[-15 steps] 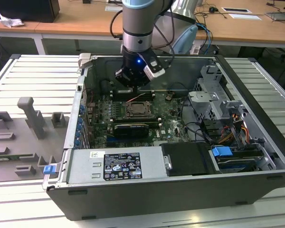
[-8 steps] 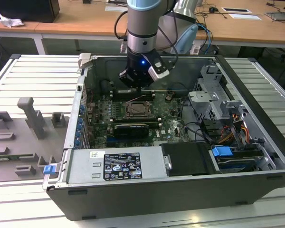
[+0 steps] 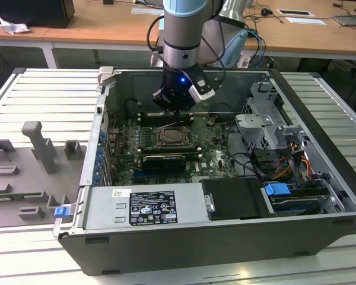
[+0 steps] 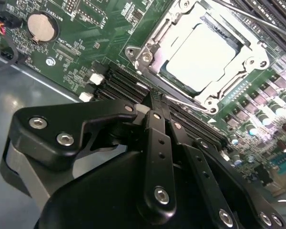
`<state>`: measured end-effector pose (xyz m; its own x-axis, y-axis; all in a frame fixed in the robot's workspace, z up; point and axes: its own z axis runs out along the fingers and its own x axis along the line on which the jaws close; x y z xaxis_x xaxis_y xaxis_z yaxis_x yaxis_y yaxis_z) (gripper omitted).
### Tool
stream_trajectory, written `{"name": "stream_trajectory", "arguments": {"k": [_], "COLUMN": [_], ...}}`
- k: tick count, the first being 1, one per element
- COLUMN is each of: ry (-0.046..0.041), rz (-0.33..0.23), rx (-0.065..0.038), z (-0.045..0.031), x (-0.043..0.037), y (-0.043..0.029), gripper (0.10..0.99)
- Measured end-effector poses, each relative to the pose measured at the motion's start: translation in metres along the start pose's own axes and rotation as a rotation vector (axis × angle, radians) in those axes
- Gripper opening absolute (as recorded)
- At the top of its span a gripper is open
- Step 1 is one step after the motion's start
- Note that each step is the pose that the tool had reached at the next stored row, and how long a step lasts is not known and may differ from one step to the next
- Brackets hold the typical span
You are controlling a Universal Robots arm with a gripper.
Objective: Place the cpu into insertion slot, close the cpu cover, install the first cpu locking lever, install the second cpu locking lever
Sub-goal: 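Install the first cpu locking lever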
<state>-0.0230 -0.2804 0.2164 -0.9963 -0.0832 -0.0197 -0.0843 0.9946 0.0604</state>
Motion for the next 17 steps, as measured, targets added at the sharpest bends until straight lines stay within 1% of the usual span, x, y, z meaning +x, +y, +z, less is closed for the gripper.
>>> {"name": "stream_trajectory", "arguments": {"k": [3, 6, 13, 17], "ry": [-0.0004, -0.0003, 0.0002, -0.0002], "rz": [0.005, 0.005, 0.006, 0.010], "rx": [0.000, 0.002, 0.006, 0.006], "z": [0.0030, 0.0089, 0.0130, 0.0132], "x": [-0.0013, -0.0023, -0.0034, -0.0034], "y": [-0.0003, -0.0008, -0.0012, -0.0015], "gripper": [0.106, 0.106, 0.106, 0.106]}}
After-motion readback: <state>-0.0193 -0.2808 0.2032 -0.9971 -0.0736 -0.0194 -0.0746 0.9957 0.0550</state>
